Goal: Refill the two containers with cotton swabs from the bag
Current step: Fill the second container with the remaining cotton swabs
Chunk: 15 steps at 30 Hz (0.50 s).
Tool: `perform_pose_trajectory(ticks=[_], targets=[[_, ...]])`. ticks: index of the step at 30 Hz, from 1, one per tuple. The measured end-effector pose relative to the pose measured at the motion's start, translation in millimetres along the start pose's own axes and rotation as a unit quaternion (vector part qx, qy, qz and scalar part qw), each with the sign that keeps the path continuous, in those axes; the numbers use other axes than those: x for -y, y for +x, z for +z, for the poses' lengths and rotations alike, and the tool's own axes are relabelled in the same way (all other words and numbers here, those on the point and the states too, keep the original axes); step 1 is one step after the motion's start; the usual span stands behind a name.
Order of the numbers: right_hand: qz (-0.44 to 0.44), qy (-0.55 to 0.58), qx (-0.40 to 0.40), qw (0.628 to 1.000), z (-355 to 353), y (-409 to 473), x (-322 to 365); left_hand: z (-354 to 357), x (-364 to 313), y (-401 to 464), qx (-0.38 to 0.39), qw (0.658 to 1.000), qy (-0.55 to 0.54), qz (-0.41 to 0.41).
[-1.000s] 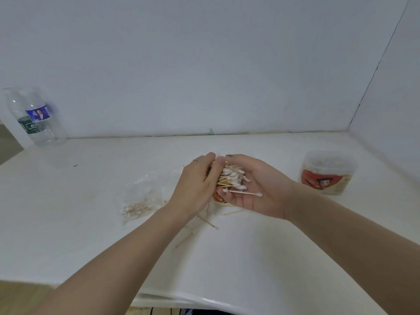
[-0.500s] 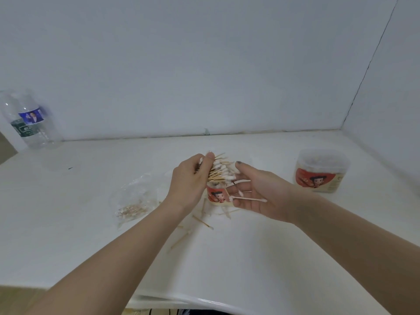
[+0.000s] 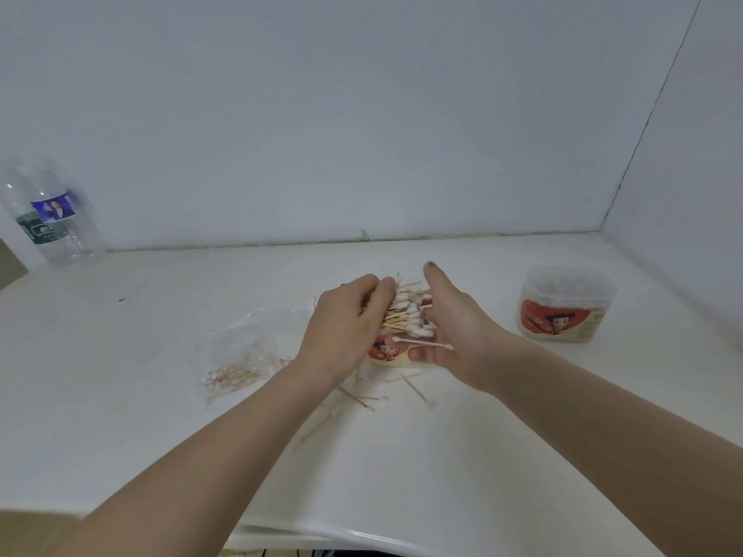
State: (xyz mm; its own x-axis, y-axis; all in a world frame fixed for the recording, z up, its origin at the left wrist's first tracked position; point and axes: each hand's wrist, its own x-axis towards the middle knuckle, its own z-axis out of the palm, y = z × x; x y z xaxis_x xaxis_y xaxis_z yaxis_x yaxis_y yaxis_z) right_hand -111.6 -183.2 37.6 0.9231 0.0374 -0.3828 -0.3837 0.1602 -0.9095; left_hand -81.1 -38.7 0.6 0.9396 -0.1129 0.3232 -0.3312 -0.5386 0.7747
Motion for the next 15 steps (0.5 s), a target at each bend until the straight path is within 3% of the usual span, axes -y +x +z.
perform_pose_trajectory(ticks=[7, 15], targets=[[0.005, 0.025, 0.005, 1.0, 2, 5, -1, -1, -5, -4, -0.003, 0.997, 0.062, 0.036], [-0.036, 0.015, -0.007, 0.999, 2, 17, -7, 3, -9, -4, -0.009, 0.999, 0.032, 0.024]])
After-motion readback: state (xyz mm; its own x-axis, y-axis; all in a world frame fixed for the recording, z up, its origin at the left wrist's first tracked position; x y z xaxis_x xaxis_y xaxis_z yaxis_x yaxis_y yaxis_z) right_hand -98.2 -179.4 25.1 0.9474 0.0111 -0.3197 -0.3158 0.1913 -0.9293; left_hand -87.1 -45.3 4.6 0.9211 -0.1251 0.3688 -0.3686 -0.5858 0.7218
